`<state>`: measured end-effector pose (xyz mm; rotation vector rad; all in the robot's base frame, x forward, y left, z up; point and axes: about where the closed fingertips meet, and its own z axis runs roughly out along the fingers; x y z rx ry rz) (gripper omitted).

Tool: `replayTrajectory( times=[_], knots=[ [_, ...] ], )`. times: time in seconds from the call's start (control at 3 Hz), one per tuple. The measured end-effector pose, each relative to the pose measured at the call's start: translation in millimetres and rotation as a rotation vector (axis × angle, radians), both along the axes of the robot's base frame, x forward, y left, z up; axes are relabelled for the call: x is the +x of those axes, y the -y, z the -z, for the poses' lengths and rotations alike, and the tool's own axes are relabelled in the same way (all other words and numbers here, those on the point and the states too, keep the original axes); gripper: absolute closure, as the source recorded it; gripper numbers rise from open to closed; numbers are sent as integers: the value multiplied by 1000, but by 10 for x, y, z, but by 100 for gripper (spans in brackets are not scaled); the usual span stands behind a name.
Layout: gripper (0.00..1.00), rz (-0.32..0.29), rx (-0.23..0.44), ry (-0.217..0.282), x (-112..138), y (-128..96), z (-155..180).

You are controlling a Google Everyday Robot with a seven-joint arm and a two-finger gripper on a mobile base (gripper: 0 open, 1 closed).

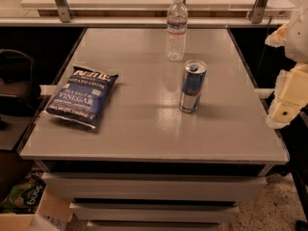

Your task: Pick redbull can

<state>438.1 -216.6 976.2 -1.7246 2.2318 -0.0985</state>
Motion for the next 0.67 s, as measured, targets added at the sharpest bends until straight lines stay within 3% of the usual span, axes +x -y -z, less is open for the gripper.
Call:
replayTrajectory(
  times=[0.33,0.67],
  knots=[
    [0,0,0,0,0,0,0],
    [0,-40,78,11,45,-76,76]
  ],
)
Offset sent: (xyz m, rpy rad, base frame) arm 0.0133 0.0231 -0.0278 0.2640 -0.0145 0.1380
